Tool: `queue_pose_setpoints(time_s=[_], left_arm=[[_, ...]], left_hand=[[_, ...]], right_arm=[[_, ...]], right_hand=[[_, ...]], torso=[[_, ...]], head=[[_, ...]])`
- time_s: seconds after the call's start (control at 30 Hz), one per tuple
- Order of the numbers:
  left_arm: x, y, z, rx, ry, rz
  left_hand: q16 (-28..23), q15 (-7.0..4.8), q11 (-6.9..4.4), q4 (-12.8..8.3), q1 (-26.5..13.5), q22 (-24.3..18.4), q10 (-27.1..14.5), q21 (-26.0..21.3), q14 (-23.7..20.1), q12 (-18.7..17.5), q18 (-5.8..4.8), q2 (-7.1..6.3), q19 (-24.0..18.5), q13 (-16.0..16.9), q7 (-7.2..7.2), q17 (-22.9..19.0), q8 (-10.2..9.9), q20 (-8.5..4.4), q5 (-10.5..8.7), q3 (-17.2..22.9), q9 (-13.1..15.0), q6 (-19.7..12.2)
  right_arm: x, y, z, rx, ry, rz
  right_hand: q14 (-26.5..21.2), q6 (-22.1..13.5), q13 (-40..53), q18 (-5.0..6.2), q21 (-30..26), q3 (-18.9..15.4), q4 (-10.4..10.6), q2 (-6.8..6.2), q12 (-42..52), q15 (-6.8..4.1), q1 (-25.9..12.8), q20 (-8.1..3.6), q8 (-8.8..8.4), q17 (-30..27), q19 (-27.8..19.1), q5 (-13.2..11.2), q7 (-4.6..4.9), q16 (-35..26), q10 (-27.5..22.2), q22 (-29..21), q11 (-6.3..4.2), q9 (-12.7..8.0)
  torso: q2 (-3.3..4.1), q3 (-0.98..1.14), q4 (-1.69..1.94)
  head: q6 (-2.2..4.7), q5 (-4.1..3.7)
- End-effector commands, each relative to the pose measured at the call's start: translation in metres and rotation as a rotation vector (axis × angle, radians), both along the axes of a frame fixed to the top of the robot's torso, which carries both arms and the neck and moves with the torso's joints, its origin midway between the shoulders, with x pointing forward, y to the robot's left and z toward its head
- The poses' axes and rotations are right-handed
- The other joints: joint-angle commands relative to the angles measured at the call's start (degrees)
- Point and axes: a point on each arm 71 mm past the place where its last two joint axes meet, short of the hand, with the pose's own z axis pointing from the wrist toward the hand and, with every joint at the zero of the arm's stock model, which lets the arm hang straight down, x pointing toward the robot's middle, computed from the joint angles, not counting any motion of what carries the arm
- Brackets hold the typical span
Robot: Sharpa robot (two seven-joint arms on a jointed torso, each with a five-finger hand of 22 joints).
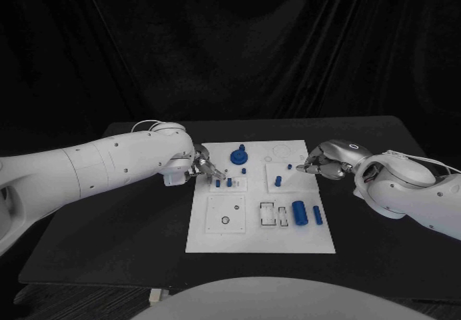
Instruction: Assemble the parts on the task board
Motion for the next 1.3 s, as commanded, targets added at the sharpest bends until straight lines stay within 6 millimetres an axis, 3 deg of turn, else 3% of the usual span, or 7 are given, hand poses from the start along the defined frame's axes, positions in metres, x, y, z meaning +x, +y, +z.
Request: queue_pose_setpoints(time_s=[0.03,0.53,0.73,0.87,1.0,1.07,1.3], left_arm=[[0.001,-0.002,0.003,-0.045,-0.06,0.008],[0.01,-0.002,0.039,-0.392,-0.412,-0.054],[0.011,-0.006,0.063,-0.503,-0.668,-0.282],[0.006,-0.01,0.071,-0.446,-0.881,-0.556],[0.001,-0.016,0.068,-0.366,-0.942,-0.728],[0.0,-0.022,0.063,-0.331,-0.954,-0.803],[0.005,-0.035,0.047,-0.277,-0.914,-0.843]], left_hand=[[0.15,-0.38,-0.42,0.28,0.83,9.81,5.08,0.26,5.95,0.37,0.51,0.04,0.29,14.17,-0.6,15.1,1.16,-0.12,0.56,-0.46,0.88,-0.09],[-2.08,0.72,0.52,3.11,10.73,7.66,-2.94,-7.31,2.47,-4.94,1.87,-1.45,-6.75,8.02,0.16,11.54,5.81,0.37,7.07,-3.33,3.4,-4.68],[-16.8,3.25,2.91,1.54,25.17,5.41,-37.39,-15.43,-21.25,-33.17,3.0,-2.05,-17.13,-19.35,2.53,-8.39,-0.9,2.06,7.89,0.55,-8.23,-6.86],[-29.48,1.56,0.78,1.73,29.99,4.46,-40.47,-19.16,-33.27,-45.31,3.69,-3.33,-20.65,-29.06,-0.53,-22.69,-0.94,2.66,4.69,4.76,-13.46,-4.66],[-34.01,0.46,-0.65,2.49,30.97,3.24,-44.18,-23.78,-34.08,-54.84,4.56,-4.54,-23.59,-37.09,-2.31,-26.92,-3.82,2.99,3.76,6.26,-18.77,-5.54],[-36.22,0.61,-1.98,1.61,31.66,3.93,-48.52,-22.1,-30.43,-62.81,4.43,-5.82,-19.92,-45.73,-3.81,-30.34,-9.74,2.81,3.57,7.11,-26.53,-3.46],[-37.15,-0.09,-3.88,-2.41,33.02,6.06,-48.45,-15.59,-23.29,-69.9,3.05,-6.58,-10.39,-57.68,-5.82,-33.44,-17.0,1.73,4.04,7.7,-38.18,0.48]], right_arm=[[0.0,-0.001,-0.001,-0.004,0.003,-0.009],[-0.002,-0.006,0.001,0.004,-0.015,-0.015],[-0.004,-0.006,0.006,0.044,-0.061,0.004],[-0.004,-0.004,0.012,0.104,-0.117,0.03],[-0.005,-0.002,0.016,0.143,-0.161,0.054],[-0.005,0.0,0.017,0.157,-0.178,0.067],[-0.004,0.001,0.017,0.162,-0.181,0.073]], right_hand=[[2.49,0.36,14.92,0.81,-0.19,-0.06,-0.12,-0.01,0.12,0.29,0.67,0.34,-0.38,-0.07,1.02,0.23,0.12,-0.26,6.11,10.29,0.44,0.07],[2.48,0.31,14.92,0.81,-0.24,-0.1,-0.05,-0.01,0.12,0.27,0.65,0.33,-0.43,-0.11,1.01,0.2,0.13,-0.29,6.11,10.28,0.45,0.06],[2.51,0.49,14.92,0.77,-0.18,-0.25,0.09,-0.09,0.12,0.5,0.56,0.42,-0.38,0.0,1.06,0.14,-0.02,-0.24,6.11,10.3,0.22,0.1],[2.53,1.38,14.92,0.8,-0.34,-0.54,0.23,-0.35,0.12,0.5,0.75,0.5,-0.1,-0.11,1.07,1.74,-0.25,-0.29,6.11,10.28,-0.02,0.3],[2.56,1.77,14.92,0.79,-0.32,-0.65,0.27,-0.44,0.12,0.39,0.97,0.44,-0.05,-0.06,1.12,2.93,-0.4,-0.26,6.11,10.32,-0.18,0.37],[2.56,1.86,14.92,0.79,-0.34,-0.66,0.23,-0.5,0.12,0.36,1.12,0.41,-0.06,-0.11,1.13,3.32,-0.43,-0.28,6.11,10.32,-0.22,0.39],[2.56,1.95,14.92,0.81,-0.42,-0.66,0.22,-0.53,0.12,0.34,1.22,0.39,-0.05,-0.13,1.11,3.55,-0.46,-0.28,6.11,10.3,-0.25,0.4]], torso=[[0.01,-0.02,-0.01],[-0.02,0.0,-0.01],[-0.02,0.01,-0.01],[-0.04,0.02,-0.02],[-0.06,0.0,-0.03],[-0.02,0.0,-0.08],[0.02,-0.05,0.02]], head=[[0.01,0.06],[0.01,-0.19],[0.01,0.01],[0.01,-0.3],[0.01,0.01],[0.01,0.28],[0.01,0.14]])
